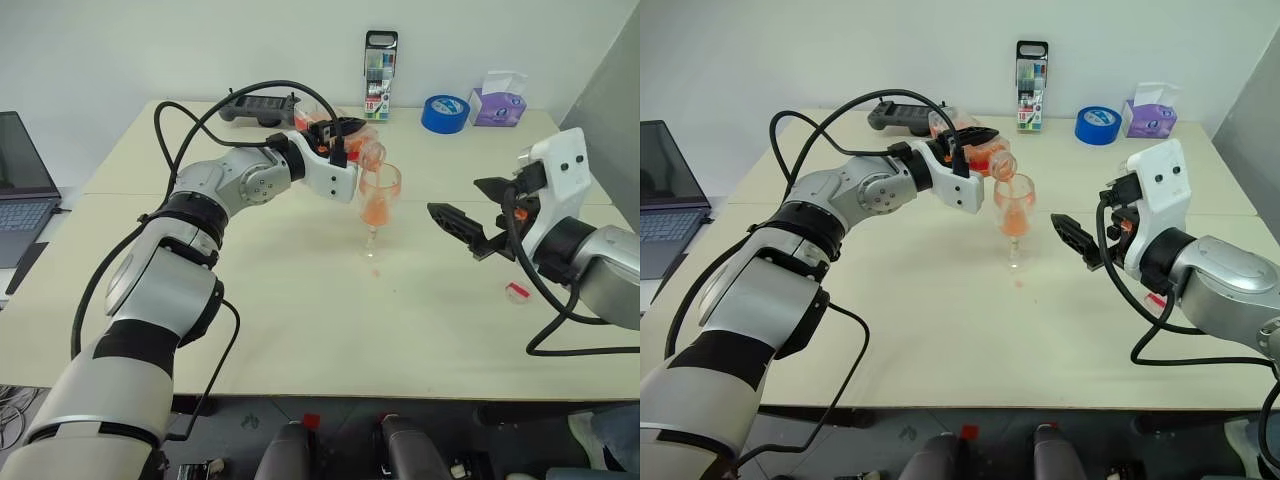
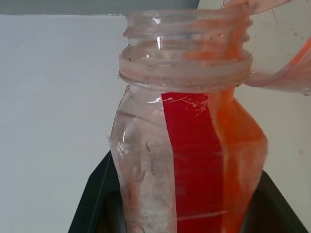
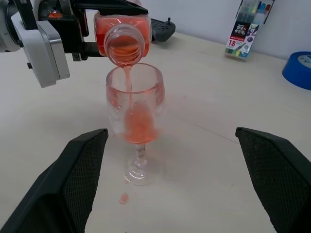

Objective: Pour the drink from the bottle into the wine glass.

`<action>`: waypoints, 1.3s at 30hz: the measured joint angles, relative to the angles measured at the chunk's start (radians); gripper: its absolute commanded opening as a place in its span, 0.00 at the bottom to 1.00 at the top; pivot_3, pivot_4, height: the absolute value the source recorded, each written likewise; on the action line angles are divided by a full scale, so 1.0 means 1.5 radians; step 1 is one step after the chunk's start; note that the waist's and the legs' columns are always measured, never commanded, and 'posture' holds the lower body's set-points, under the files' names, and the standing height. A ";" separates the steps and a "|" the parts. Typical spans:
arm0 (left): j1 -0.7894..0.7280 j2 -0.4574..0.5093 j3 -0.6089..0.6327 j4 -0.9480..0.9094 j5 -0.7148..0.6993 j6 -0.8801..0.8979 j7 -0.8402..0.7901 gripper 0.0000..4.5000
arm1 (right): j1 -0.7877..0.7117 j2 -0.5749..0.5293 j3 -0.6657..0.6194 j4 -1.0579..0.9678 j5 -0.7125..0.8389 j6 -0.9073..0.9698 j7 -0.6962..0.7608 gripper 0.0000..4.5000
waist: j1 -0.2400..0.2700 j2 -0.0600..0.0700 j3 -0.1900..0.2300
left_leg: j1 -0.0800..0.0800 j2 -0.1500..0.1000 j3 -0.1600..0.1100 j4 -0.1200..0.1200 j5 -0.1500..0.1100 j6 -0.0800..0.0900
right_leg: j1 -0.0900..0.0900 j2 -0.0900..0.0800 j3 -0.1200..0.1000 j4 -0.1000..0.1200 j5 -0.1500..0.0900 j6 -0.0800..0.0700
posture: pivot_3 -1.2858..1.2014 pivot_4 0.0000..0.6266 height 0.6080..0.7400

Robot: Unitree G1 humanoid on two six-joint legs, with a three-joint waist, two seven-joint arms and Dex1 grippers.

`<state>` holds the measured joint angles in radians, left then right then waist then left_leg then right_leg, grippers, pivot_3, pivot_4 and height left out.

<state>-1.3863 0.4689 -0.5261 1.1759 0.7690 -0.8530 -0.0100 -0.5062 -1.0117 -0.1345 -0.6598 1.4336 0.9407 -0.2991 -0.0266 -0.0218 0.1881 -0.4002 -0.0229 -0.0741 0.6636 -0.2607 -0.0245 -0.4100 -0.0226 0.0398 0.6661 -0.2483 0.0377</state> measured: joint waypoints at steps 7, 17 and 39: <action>0.000 -0.001 0.000 0.003 -0.002 0.002 -0.001 0.38 | -0.010 0.008 0.000 -0.001 -0.004 0.005 0.006 1.00 | 0.000 0.000 0.000 | 0.000 0.000 0.000 0.000 0.000 0.000 | 0.000 0.000 0.000 0.000 0.000 0.000 | 0.52 0.24 1.00; 0.000 -0.001 0.000 0.005 -0.003 0.006 -0.001 0.38 | -0.011 0.017 0.001 -0.002 -0.020 0.007 0.011 1.00 | 0.000 0.000 0.000 | 0.000 0.000 0.000 0.000 0.000 0.000 | 0.000 0.000 0.000 0.000 0.000 0.000 | 0.52 0.24 1.00; -0.026 0.012 -0.025 0.004 0.065 0.011 0.103 0.38 | -0.023 0.037 0.025 -0.009 -0.060 0.020 0.039 1.00 | 0.000 0.000 0.000 | 0.000 0.000 0.000 0.000 0.000 0.000 | 0.000 0.000 0.000 0.000 0.000 0.000 | 0.52 0.24 1.00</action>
<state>-1.4257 0.4863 -0.5631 1.1826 0.8666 -0.8369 0.1447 -0.5412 -0.9564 -0.0968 -0.6726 1.3432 0.9703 -0.2410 -0.0266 -0.0218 0.1881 -0.4002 -0.0230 -0.0740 0.6640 -0.2607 -0.0244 -0.4102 -0.0225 0.0398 0.6667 -0.2483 0.0378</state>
